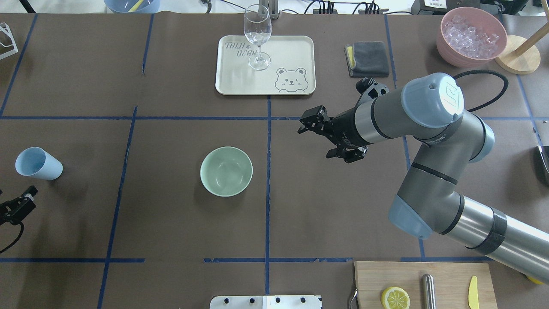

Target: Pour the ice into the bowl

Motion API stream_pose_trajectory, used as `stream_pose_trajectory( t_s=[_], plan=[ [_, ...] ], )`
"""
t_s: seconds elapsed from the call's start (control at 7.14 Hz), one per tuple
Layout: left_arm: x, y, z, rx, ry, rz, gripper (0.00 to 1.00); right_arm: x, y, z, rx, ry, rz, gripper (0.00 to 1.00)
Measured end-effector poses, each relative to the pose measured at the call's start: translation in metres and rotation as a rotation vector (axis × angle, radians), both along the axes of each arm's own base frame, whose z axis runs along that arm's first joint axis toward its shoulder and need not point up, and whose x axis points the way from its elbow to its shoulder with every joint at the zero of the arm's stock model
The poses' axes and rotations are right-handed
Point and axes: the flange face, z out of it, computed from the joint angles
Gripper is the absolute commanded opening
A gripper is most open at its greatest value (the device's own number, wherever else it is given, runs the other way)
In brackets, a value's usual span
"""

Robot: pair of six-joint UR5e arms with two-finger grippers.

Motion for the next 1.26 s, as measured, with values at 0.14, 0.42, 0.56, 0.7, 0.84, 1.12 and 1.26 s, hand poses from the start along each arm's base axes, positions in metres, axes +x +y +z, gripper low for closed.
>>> stream_pose_trajectory(
  t_s=[0.14,0.42,0.56,0.7,0.84,1.12,1.26],
  plan=[
    [0.014,0.000,0.008,0.026,-0.005,-0.027,1.00,0.000,0.000,0.001,-0.001,0.002,0.000,1.00],
    [0.034,-0.003,0.024,0.071,-0.021,-0.079,1.00,0.000,0.001,0.003,-0.003,0.004,-0.001,1.00],
    [0.042,-0.004,0.029,0.086,-0.028,-0.095,1.00,0.000,0.001,0.003,-0.002,0.004,-0.001,1.00],
    [0.055,-0.006,0.034,0.095,-0.031,-0.108,1.00,0.000,0.002,0.003,-0.002,0.003,-0.002,1.00],
    [0.065,-0.011,0.037,0.100,-0.035,-0.124,1.00,-0.001,0.002,0.002,-0.001,0.002,-0.003,1.00],
    [0.059,-0.031,0.040,0.111,-0.083,-0.171,1.00,-0.001,0.002,0.001,0.000,0.001,-0.004,1.00],
    [0.053,-0.040,0.040,0.114,-0.101,-0.194,1.00,-0.002,0.003,0.001,0.000,0.001,-0.005,1.00]
  ],
)
